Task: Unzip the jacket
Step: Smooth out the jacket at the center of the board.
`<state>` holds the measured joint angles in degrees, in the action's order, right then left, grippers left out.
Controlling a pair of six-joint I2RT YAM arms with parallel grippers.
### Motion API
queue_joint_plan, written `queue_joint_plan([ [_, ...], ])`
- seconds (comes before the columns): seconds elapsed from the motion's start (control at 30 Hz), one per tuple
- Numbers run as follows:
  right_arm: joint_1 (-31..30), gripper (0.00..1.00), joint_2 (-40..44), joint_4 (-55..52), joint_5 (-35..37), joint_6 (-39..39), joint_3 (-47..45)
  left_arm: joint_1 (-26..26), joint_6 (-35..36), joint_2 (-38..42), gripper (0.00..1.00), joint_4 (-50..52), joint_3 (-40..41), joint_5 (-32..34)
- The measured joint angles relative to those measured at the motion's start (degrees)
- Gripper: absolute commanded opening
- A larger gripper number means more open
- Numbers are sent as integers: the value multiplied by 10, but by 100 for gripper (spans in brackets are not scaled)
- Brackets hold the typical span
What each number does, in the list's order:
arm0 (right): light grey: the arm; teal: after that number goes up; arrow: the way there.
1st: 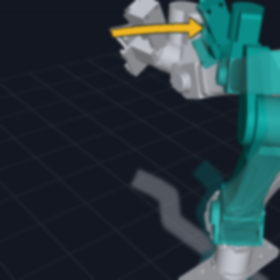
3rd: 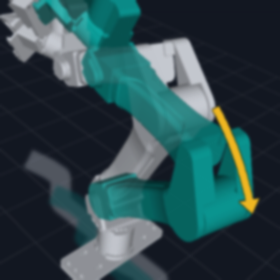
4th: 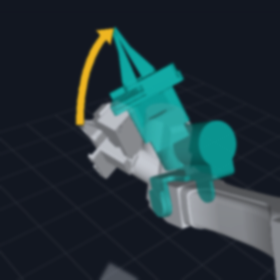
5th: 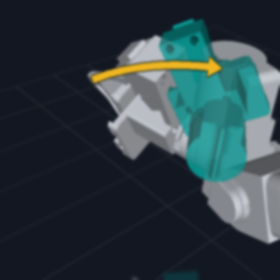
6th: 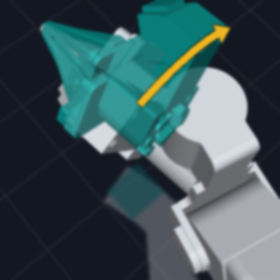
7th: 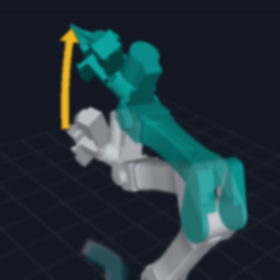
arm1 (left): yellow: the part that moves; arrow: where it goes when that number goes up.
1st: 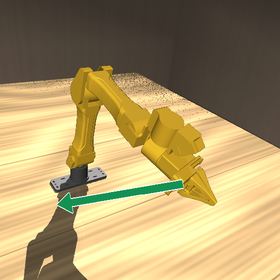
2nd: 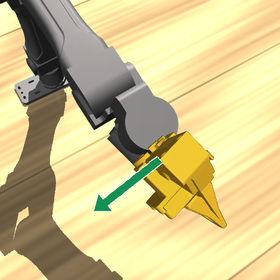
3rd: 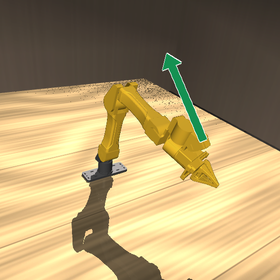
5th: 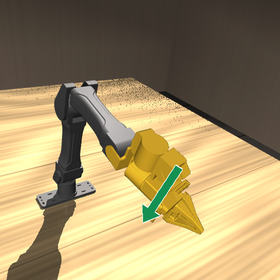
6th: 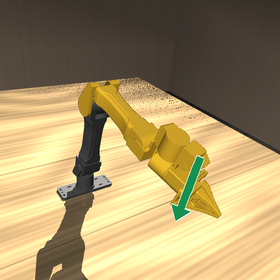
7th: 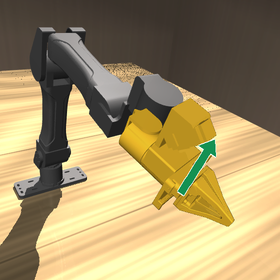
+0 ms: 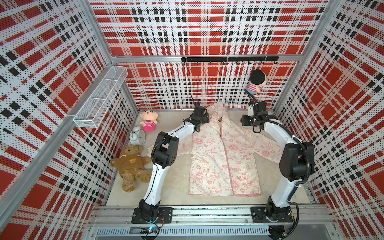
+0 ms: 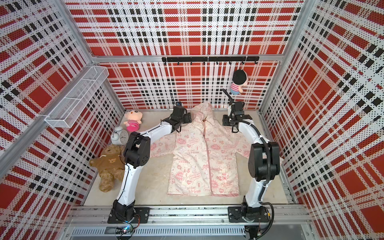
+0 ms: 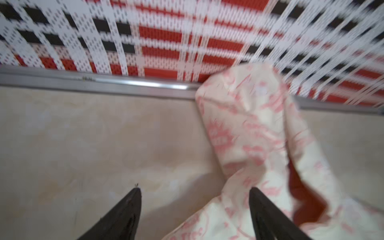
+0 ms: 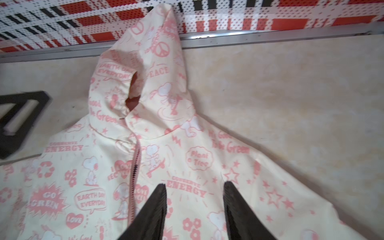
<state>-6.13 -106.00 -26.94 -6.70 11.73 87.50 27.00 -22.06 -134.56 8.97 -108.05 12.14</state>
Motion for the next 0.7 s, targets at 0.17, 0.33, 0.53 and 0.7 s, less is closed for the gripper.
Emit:
queue_joint_plan([
  [0.17, -7, 48, -26, 13, -33, 17, -16, 0, -7, -32, 61, 57, 17, -6],
  [0.33, -7, 51, -72, 20, -50, 30, -15, -4, -6, -32, 45, 60, 26, -3],
  [0.53, -20, 47, -122, 18, -45, 43, -20, -9, -7, -20, 35, 20, 72, 8],
  [0.7, -29, 42, -126, 18, -26, 51, -61, -14, -14, 22, 29, -31, 158, 22],
])
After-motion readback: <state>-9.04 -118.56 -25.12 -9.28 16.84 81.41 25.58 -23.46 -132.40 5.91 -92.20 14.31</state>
